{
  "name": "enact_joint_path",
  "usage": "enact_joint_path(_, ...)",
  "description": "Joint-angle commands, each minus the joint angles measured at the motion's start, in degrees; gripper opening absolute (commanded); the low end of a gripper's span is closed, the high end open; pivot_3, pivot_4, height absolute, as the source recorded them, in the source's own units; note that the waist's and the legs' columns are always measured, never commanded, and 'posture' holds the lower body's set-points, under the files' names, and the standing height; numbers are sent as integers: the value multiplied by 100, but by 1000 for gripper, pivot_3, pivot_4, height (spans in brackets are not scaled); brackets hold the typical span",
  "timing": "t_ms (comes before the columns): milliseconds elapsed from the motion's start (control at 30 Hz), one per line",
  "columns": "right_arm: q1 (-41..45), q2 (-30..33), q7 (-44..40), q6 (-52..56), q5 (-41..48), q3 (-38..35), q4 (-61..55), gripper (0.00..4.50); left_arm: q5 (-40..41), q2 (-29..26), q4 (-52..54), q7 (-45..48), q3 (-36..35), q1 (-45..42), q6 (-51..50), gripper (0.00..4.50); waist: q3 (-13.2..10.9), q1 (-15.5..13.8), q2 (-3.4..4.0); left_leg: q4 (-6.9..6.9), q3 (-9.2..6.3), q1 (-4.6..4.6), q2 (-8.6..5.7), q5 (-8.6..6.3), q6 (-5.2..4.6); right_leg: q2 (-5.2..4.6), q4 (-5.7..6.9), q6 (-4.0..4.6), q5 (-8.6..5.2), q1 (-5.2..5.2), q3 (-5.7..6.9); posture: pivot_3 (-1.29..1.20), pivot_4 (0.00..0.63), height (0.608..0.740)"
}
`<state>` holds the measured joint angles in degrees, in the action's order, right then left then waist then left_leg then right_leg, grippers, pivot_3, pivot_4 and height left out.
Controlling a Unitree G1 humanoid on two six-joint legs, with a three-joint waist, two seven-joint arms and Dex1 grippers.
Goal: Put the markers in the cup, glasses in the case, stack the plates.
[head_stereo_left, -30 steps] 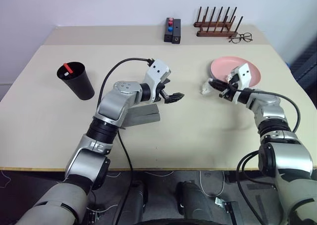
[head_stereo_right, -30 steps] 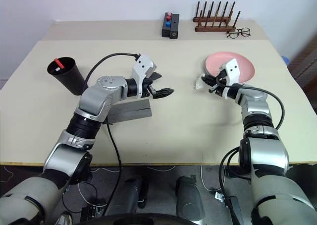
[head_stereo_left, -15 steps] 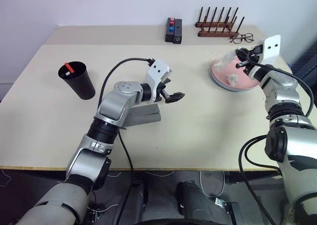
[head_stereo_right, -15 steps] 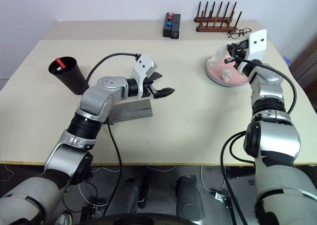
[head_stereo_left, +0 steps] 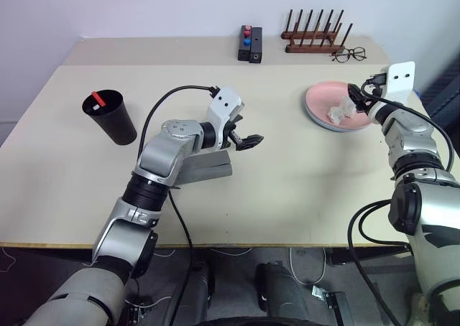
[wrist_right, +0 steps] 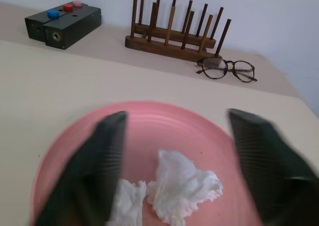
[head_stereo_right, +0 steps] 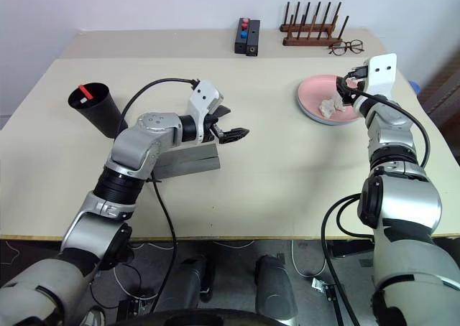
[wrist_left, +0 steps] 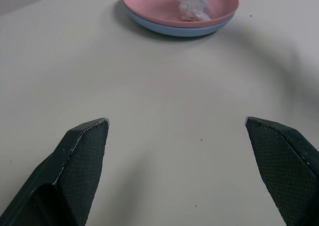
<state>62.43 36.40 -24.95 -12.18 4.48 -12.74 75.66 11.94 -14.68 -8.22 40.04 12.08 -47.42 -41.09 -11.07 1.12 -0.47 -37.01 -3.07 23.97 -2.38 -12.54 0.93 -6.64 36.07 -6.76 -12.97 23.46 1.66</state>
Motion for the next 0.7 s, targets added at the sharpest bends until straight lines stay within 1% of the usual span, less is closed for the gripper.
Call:
enact_joint_path(33, 99, 141, 49, -142, 7, -123, -105, 3973, 66, -15, 236, -24, -122, 8, 16, 4500, 0, 0, 0, 0, 0, 0, 0, 0, 0, 0, 0, 0, 0, 0, 0, 0, 150, 740)
enact_joint_path(133, 75, 223, 36, -379, -28, -98, -207, 3973, 78, 18, 233, -24, -127, 49, 133, 4500, 0, 0, 0, 0, 1, 0, 0, 0, 0, 0, 0, 0, 0, 0, 0, 0, 150, 740)
enact_joint_path(200, 67, 247, -236, -559, 93, -157, -365, 3973, 36, 55, 273, -123, -197, 130, 421, 4500, 0, 0, 0, 0, 2, 0, 0, 0, 0, 0, 0, 0, 0, 0, 0, 0, 150, 740)
enact_joint_path(267, -63, 189, -975, -639, 330, -202, -677, 3973, 73, 130, 317, -296, -424, 277, 811, 4500, 0, 3, 0, 0, 1, 0, 0, 0, 0, 0, -1, 0, 0, 0, -1, 0, 150, 740)
enact_joint_path(300, -275, 146, -1512, -709, 459, -176, -972, 3973, -36, 162, 334, -496, -517, 399, 1265, 4500, 0, 3, 0, 0, 0, 0, 1, 0, 0, 0, -1, 0, 0, 0, -1, 0, 150, 740)
enact_joint_path(367, -885, 207, -2402, -629, 504, 42, -1608, 3973, -334, 92, 340, -731, -517, 636, 1942, 4500, 1, -9, -2, 1, -3, -3, 5, 0, 0, 1, -2, 0, 0, -2, 0, 0, 150, 740)
enact_joint_path(400, -1227, 275, -2742, -566, 516, 138, -1964, 3973, -355, 15, 388, -675, -496, 734, 2036, 4500, 1, -14, -2, 1, -2, -3, 5, 0, 0, 2, -2, 0, 0, -4, 2, 0, 150, 740)
enact_joint_path(467, -1982, 474, -3476, -110, 822, 145, -2845, 3973, 117, -15, 722, -432, -776, 992, 1946, 4500, 2, -65, -1, 0, -1, -3, 4, 0, 0, 2, -1, 0, 0, -6, 3, 0, 150, 740)
enact_joint_path(533, -2735, 741, -3965, 365, 1144, 49, -3737, 3973, 289, -218, 954, -230, -928, 1248, 1929, 4500, -2, -77, 5, -4, -4, -1, 2, -1, -1, -3, -2, 0, 0, -7, 3, 0, 150, 740)
enact_joint_path(633, -3583, 1113, -4104, 915, 1383, -180, -4733, 3973, 149, -593, 1114, -172, -1060, 1655, 2198, 4500, -1, -50, 14, -10, -12, 6, 2, -3, -5, -12, -2, -1, 1, -1, -6, 0, 150, 740)
enact_joint_path(700, -4230, 1345, -3930, 609, 1223, -381, -5163, 3973, 115, -799, 1180, -121, -1322, 2201, 2852, 4500, 1, -25, 16, -10, -10, -3, 3, -4, -4, -11, -3, 0, 0, -3, -10, 0, 150, 740)
